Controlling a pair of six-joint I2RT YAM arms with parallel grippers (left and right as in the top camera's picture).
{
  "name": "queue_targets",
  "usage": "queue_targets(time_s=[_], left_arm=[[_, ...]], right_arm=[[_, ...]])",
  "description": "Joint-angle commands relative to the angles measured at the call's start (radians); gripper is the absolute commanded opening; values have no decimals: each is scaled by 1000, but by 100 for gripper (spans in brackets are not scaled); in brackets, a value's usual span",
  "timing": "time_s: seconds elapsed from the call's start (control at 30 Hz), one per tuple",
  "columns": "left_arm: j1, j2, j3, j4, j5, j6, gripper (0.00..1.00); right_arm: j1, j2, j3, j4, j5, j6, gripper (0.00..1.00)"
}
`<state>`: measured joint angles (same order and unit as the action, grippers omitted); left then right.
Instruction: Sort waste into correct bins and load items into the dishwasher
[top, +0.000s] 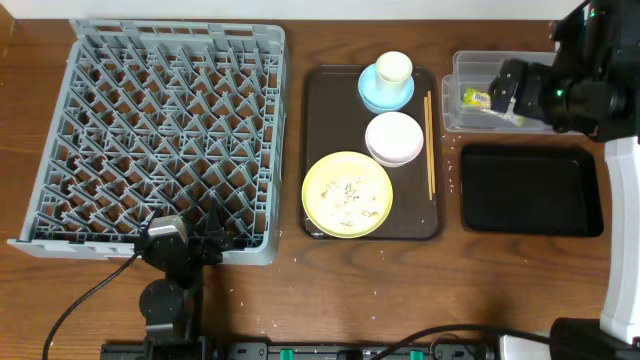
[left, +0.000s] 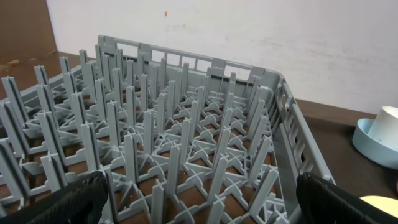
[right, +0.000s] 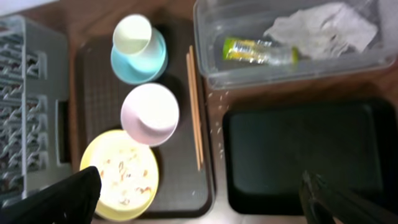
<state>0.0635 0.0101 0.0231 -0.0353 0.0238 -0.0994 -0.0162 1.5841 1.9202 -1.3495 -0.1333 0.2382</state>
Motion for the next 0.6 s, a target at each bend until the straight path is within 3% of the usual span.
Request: queue_targets(time_s=[0.0, 0.33, 0.57], left_arm=[[-3, -6, -19, -35, -9, 13, 98], [-3, -6, -19, -32, 7, 10, 98], [-3, -6, -18, 15, 480, -291, 98]], right_arm=[[11, 5, 10, -12, -73, 12, 99], [16, 5, 10, 63, -127, 20, 99], [16, 5, 10, 74, -126, 19, 99]])
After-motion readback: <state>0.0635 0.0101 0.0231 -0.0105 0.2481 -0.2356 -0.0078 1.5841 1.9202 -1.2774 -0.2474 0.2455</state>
